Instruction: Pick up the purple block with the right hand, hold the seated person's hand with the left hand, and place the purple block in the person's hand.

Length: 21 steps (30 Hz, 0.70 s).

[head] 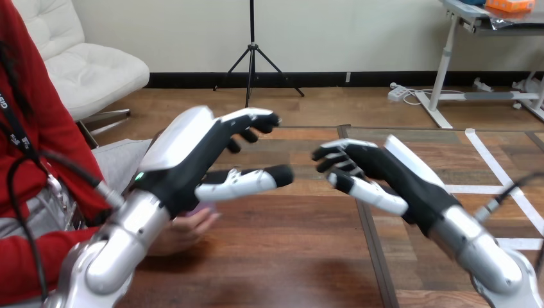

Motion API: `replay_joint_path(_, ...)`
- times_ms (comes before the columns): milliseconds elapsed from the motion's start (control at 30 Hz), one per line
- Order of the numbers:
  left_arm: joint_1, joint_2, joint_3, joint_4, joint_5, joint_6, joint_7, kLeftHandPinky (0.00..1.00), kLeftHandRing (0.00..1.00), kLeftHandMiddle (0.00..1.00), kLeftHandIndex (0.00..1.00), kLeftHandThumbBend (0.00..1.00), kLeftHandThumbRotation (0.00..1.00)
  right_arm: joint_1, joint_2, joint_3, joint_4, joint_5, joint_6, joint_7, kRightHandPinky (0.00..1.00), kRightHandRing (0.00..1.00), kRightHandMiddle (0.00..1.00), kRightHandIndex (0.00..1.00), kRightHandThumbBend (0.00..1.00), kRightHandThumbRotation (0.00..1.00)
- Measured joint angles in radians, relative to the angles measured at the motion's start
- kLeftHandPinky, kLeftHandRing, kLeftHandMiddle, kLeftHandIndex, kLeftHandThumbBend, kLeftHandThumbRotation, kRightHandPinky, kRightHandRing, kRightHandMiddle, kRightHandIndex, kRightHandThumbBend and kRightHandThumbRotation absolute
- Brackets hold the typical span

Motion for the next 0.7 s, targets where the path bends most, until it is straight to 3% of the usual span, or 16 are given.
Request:
replay_joint_path(367,0.073,-0.017,0.034,0.093,-0.087,-0.145,0.072,0.70,0.77,0.80,0.79,0.96,1.00,0.093,0.019,-0.035,-0.009,0.042,-0.043,-0.045,0.65,0.77,0.79,0.82,0.96,1.00)
replay_joint_path(700,0.135,-0.062,0.060,0.214,-0.262,-0.306,0.074,0.67,0.75,0.76,0.75,0.95,1.00,0.188,0.076,-0.068,-0.011,0.144,-0.109,-0.067,0.66,0.76,0.80,0.82,0.97,1.00)
